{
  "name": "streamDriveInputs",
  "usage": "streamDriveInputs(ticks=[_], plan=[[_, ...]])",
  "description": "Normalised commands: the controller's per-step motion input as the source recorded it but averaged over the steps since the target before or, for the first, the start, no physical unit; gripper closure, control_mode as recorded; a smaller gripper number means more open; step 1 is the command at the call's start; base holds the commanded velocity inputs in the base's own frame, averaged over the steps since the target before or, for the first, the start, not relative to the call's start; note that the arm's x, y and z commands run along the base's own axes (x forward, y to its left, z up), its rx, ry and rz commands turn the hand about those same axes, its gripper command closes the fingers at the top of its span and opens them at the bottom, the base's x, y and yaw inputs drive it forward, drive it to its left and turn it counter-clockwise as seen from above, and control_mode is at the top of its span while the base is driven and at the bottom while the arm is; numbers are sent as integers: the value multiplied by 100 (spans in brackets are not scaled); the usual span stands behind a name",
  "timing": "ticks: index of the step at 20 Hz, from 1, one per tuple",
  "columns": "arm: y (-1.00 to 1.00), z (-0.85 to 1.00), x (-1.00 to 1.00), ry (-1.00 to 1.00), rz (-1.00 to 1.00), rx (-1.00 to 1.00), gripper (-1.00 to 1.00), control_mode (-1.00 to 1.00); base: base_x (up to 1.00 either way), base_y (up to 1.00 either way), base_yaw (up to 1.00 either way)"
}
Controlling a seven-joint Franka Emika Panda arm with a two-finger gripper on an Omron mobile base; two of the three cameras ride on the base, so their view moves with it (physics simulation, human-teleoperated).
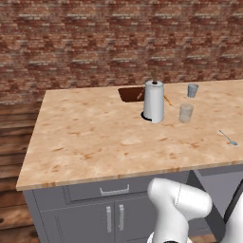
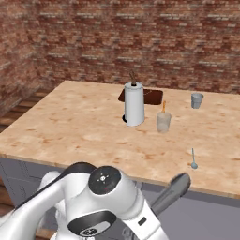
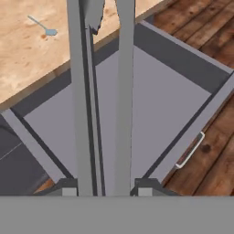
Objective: Take the tongs from the drawer on the right and place them on the dining counter next to the tray containing the kebab skewer.
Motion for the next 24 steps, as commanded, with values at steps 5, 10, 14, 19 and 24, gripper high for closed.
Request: streamDriveInputs(ticks=[5,10,14,19,24], plan=[[22,59,0,0,11,-2,100,-100,0,0,0],[8,22,1,0,12,0,100,-100,0,0,0],[5,1,0,0,8,0,100,-100,0,0,0],[19,1,-1,0,9,0,100,-100,0,0,0],[7,0,-6,0,2,0,100,100,-65,49,7]])
